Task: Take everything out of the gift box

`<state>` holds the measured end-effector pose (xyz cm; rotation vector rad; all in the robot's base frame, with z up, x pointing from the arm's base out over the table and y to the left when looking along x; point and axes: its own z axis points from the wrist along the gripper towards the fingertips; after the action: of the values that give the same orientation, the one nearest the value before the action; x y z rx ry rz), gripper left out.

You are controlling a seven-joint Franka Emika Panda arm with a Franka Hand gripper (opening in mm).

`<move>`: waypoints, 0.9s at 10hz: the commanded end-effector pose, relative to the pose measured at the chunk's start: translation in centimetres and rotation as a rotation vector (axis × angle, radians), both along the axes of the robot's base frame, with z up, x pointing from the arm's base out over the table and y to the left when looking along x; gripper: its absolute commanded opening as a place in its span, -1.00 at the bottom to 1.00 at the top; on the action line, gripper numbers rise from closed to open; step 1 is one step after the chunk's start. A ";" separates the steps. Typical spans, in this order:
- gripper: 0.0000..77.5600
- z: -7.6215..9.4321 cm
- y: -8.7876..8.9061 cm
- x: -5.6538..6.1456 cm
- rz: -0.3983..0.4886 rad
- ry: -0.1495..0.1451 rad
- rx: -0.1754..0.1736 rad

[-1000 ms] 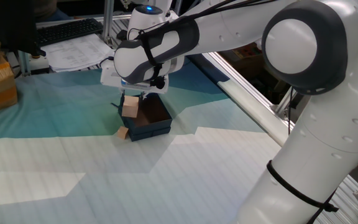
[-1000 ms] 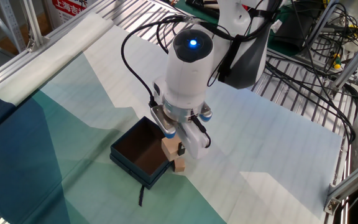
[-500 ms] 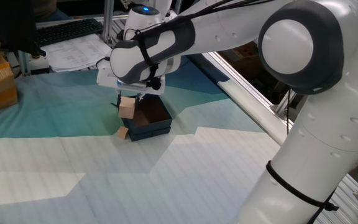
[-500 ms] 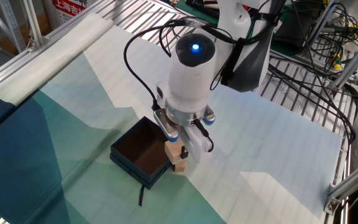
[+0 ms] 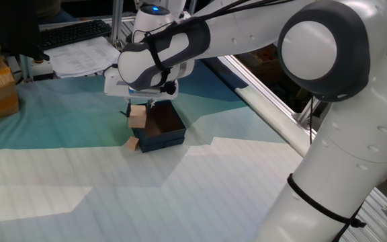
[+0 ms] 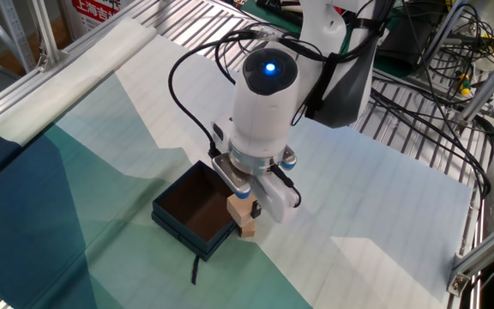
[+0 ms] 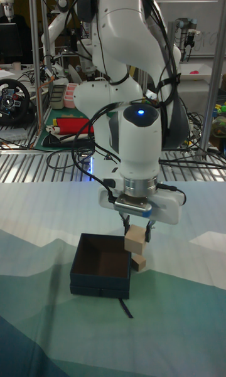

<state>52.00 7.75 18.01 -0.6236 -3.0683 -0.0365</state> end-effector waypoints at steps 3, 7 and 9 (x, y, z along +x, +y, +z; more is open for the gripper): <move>-0.97 0.1 0.0 0.1 0.171 0.011 -0.008; -0.97 0.2 2.1 0.0 0.134 0.014 0.003; -0.97 -0.3 4.4 0.1 0.096 0.011 -0.002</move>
<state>51.92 10.75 17.92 -0.4223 -3.0844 -0.0317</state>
